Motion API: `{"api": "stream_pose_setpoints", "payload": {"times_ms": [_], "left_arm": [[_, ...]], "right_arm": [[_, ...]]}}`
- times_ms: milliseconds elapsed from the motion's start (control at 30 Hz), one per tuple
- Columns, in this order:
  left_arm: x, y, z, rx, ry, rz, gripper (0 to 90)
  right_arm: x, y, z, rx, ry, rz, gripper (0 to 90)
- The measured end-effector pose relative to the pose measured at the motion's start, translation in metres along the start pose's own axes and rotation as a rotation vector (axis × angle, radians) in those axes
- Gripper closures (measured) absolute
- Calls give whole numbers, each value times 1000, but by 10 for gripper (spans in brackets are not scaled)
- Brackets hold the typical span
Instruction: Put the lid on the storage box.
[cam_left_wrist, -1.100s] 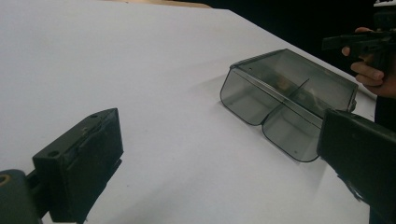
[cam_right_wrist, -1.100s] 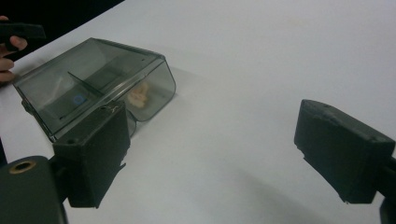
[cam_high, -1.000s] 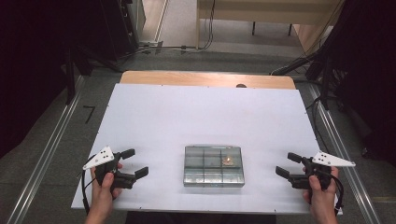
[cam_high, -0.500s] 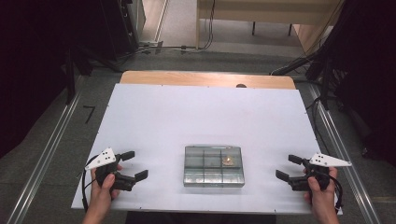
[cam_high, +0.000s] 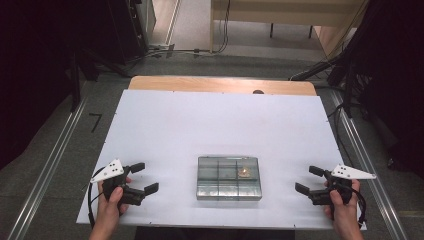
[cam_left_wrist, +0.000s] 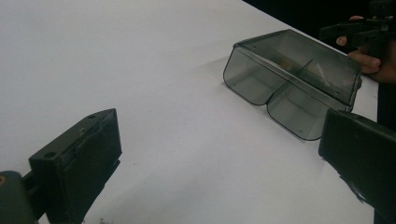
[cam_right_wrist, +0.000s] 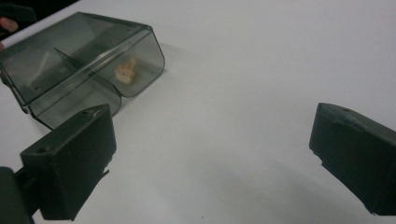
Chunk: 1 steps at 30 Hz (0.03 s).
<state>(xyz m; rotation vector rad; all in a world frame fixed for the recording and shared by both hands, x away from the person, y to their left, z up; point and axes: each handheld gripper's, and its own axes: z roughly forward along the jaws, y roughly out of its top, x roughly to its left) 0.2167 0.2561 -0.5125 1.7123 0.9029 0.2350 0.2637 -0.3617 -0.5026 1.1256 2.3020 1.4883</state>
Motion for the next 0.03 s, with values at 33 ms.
{"api": "stream_pose_setpoints", "payload": {"times_ms": [33], "left_arm": [[0, 0, 0, 5, 7, 3, 0]], "right_arm": [[1, 0, 1, 12, -10, -2, 0]]}}
